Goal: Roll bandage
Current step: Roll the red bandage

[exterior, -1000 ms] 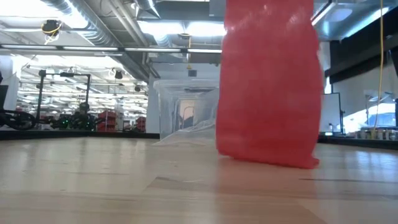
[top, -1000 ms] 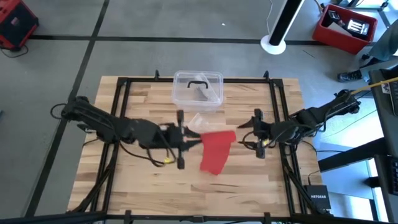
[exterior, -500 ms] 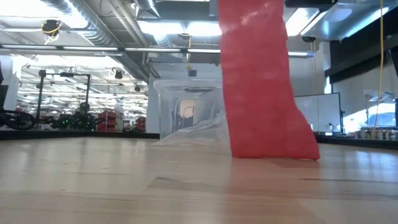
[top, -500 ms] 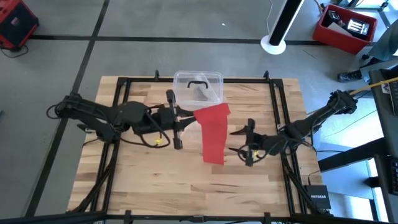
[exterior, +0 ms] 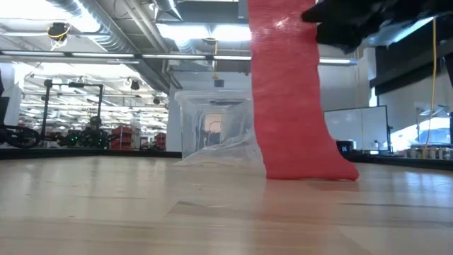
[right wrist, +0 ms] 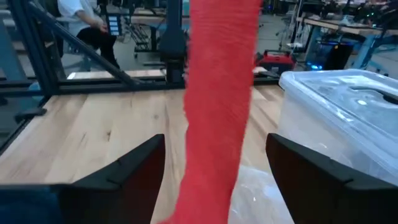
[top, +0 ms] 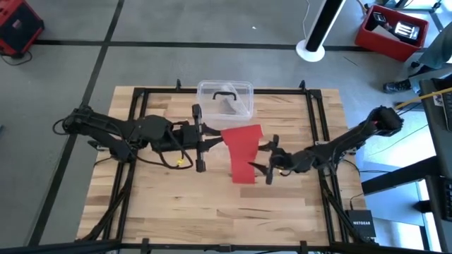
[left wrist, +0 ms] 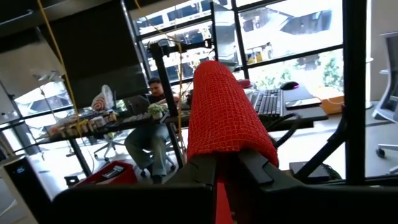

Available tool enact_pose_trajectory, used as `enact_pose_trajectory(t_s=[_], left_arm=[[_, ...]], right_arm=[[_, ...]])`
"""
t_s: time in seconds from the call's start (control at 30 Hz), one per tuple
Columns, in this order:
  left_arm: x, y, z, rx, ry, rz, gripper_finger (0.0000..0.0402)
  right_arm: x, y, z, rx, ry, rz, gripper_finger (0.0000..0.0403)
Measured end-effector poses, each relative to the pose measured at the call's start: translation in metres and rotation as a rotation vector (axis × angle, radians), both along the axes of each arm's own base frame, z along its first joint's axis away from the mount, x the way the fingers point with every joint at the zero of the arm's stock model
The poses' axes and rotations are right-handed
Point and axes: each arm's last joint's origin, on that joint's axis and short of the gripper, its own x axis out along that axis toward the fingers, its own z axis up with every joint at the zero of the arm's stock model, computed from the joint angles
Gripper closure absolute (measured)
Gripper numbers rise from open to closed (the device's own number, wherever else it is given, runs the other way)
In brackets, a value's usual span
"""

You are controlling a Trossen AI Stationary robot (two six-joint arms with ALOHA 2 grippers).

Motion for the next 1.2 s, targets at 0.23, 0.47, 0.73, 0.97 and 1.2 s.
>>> enact_pose_trajectory(t_s=[0.23, 0.47, 0.73, 0.97, 1.2], left_arm=[[0.0, 0.0, -0.001, 0.006, 0.013, -0.006, 0.0389], [-0.001, 0.0, -0.002, -0.017, 0.025, -0.01, 0.0389], [-0.032, -0.005, 0.011, -0.171, 0.042, -0.204, 0.0389], [-0.048, -0.009, 0.024, -0.119, -0.024, -0.253, 0.0389], [-0.03, 0.006, 0.015, 0.059, 0.016, 0.041, 0.0389]], right_arm=[[0.018, -0.008, 0.0, -0.064, -0.051, 0.132, 0.0167], [0.014, -0.003, -0.003, -0.164, 0.035, 0.188, 0.0385], [0.001, 0.01, 0.0, -0.214, 0.073, 0.146, 0.0398], [0.001, 0.012, 0.0, -0.169, 0.058, 0.17, 0.04], [-0.006, 0.033, 0.011, -0.102, -0.045, 0.292, 0.0401]])
